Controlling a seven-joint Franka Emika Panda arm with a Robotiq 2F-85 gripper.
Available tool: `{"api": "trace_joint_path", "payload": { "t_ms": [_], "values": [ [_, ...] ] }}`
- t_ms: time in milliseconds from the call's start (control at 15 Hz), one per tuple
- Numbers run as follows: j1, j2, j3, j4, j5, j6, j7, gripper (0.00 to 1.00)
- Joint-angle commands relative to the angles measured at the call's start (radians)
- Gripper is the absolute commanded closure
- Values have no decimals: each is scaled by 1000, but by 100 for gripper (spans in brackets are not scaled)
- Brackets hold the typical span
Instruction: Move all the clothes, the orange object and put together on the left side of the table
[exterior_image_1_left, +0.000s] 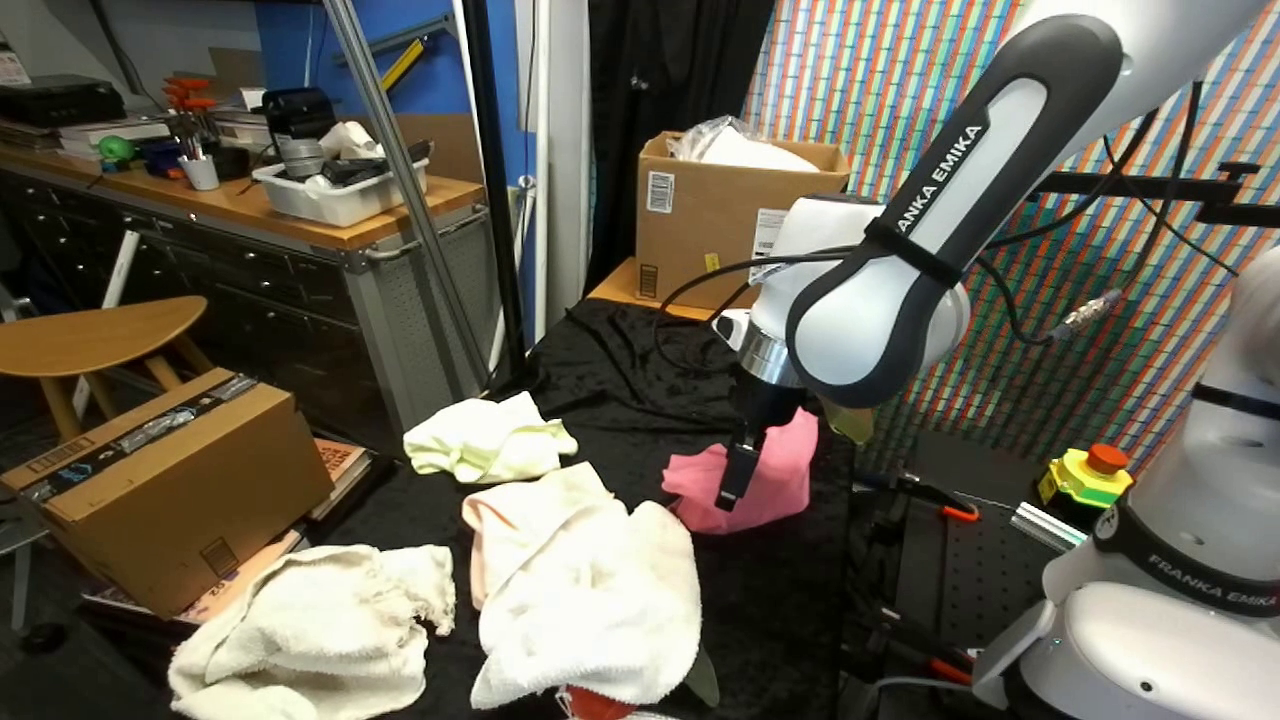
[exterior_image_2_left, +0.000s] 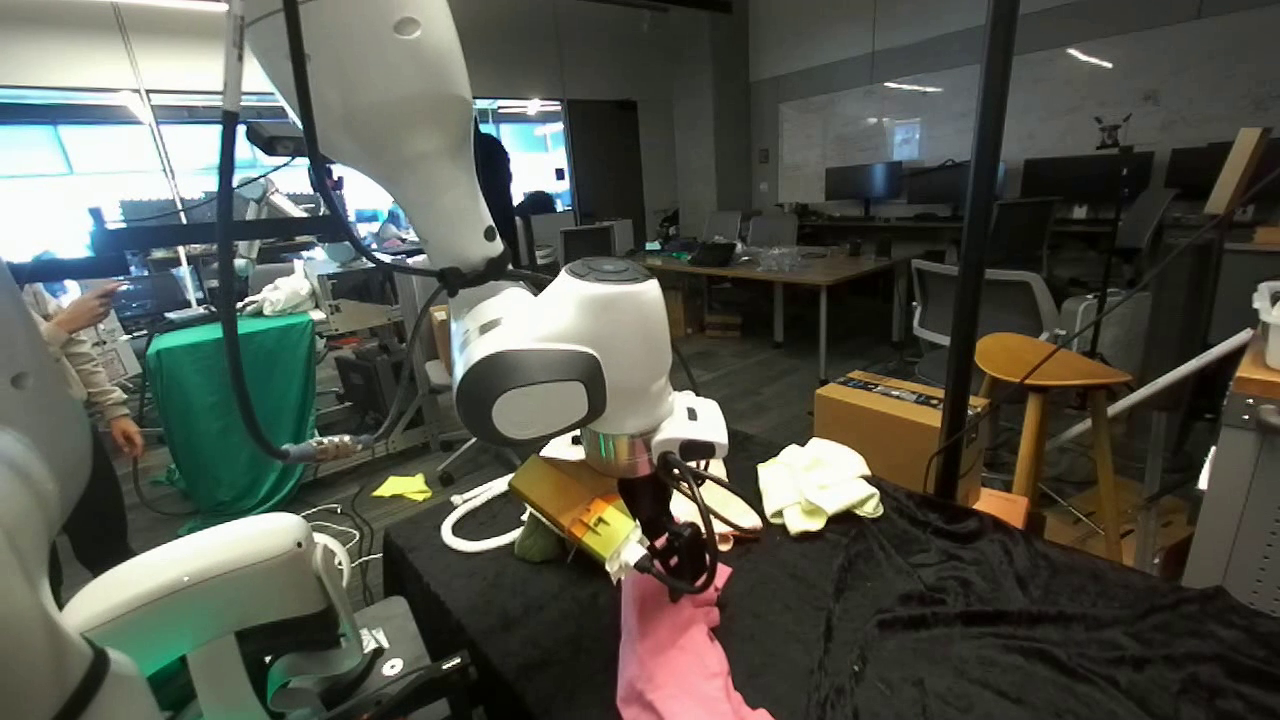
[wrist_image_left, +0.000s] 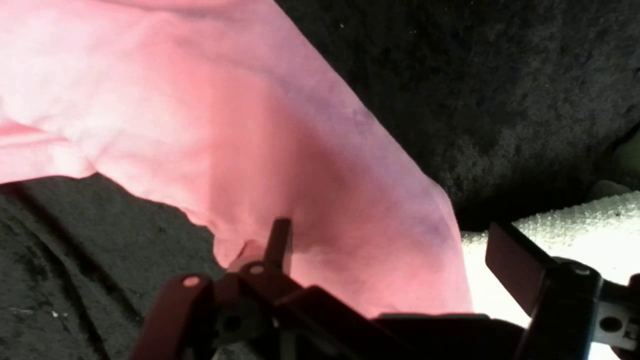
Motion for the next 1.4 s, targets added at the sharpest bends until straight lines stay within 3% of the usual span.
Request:
{"api": "trace_joint_path", "payload": {
  "t_ms": [0, 733, 1333],
  "values": [
    [16, 46, 10, 0, 10, 65, 5, 0],
    [3, 112, 42, 11, 36, 172, 6, 0],
    [25, 177, 2, 22, 11, 295, 38, 0]
  ]
}}
